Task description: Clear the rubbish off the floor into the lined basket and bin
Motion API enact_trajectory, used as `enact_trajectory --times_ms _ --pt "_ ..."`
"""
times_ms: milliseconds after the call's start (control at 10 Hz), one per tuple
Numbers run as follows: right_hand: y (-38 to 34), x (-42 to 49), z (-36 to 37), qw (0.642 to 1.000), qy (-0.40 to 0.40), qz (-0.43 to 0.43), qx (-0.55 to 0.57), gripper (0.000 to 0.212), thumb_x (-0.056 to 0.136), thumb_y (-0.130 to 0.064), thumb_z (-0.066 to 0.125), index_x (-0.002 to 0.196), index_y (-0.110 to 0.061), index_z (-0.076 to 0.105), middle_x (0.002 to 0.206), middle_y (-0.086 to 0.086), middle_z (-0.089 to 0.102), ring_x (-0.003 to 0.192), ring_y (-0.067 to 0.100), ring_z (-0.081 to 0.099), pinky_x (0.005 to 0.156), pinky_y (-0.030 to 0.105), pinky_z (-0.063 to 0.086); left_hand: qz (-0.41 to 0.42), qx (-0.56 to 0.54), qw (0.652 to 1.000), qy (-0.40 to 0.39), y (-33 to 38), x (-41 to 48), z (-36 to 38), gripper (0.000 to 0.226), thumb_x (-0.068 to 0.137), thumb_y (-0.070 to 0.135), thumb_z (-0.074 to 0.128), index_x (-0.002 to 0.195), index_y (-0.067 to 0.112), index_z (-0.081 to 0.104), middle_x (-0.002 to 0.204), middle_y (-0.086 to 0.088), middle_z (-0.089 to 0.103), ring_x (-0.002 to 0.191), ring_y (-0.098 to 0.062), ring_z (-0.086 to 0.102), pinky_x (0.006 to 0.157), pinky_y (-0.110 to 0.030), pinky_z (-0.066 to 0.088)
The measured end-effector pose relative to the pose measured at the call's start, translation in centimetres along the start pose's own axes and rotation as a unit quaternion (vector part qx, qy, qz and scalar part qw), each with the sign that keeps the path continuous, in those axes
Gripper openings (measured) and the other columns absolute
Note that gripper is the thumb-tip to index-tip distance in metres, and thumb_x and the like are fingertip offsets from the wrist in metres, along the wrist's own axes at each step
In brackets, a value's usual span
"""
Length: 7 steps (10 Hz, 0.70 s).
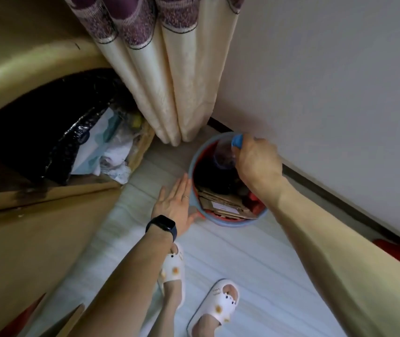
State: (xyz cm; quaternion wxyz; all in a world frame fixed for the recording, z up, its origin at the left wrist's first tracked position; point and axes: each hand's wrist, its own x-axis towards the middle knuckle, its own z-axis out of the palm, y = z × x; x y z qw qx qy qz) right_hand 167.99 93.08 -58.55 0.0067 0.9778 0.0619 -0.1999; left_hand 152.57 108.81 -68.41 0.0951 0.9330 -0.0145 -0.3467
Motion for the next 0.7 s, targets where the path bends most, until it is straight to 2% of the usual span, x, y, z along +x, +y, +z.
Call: enact_trajectory --times_ms 100,200,400,600,700 --pt "-1.1 1.8 0.7 1.000 -0.022 0.021 -0.009 0.027 0.098 -0.018 0.054 0.121 -0.005 0.059 0.110 0.019 0.068 0.097 0.038 0.066 0.062 0.033 0.041 0.006 0.011 1.000 0.023 0.0 0.2 0.4 0.097 0.093 0.067 0.032 0.153 0.009 -0.016 0.161 -0.004 -0.021 0.150 -0.015 -0.008 0.121 -0.047 0.006" --pt "-2.0 1.7 2.5 0.998 -0.047 0.036 0.020 0.026 0.099 -0.018 0.050 0.120 -0.004 0.058 0.112 0.017 0.067 0.102 0.037 0.066 0.069 0.037 0.049 0.002 0.029 0.999 0.031 0.1 0.0 0.6 0.097 0.093 0.066 0.032 0.152 0.007 -0.017 0.161 -0.005 -0.021 0.150 -0.016 -0.008 0.121 -0.046 0.005" --pt "-3.3 2.3 5.3 0.995 -0.074 0.052 0.037 0.029 0.103 -0.012 0.039 0.128 -0.002 0.051 0.121 0.018 0.063 0.111 0.038 0.061 0.079 0.040 0.050 -0.002 0.041 0.999 0.023 0.5 0.1 0.0 0.099 0.093 0.060 0.041 0.152 0.005 -0.017 0.161 -0.008 -0.021 0.150 -0.017 -0.010 0.121 -0.047 0.001" --pt "-0.4 1.7 6.9 0.994 -0.076 0.038 0.064 0.051 0.102 -0.031 0.046 0.148 -0.012 0.034 0.127 0.022 0.057 0.111 0.044 0.056 0.082 0.044 0.048 -0.009 0.077 0.997 -0.014 0.5 -0.1 -0.2 0.101 0.093 0.057 0.043 0.149 0.005 -0.022 0.160 -0.009 -0.025 0.150 -0.020 -0.011 0.120 -0.050 0.001" --pt "1.4 -2.5 7.0 0.993 -0.076 0.022 0.086 0.065 0.098 -0.032 0.050 0.156 -0.018 0.022 0.146 0.015 0.043 0.122 0.042 0.046 0.094 0.046 0.046 -0.032 0.062 0.996 -0.049 0.9 0.1 -1.3 0.097 0.094 0.052 0.045 0.151 0.008 -0.021 0.160 -0.006 -0.026 0.150 -0.020 -0.010 0.120 -0.052 0.005"
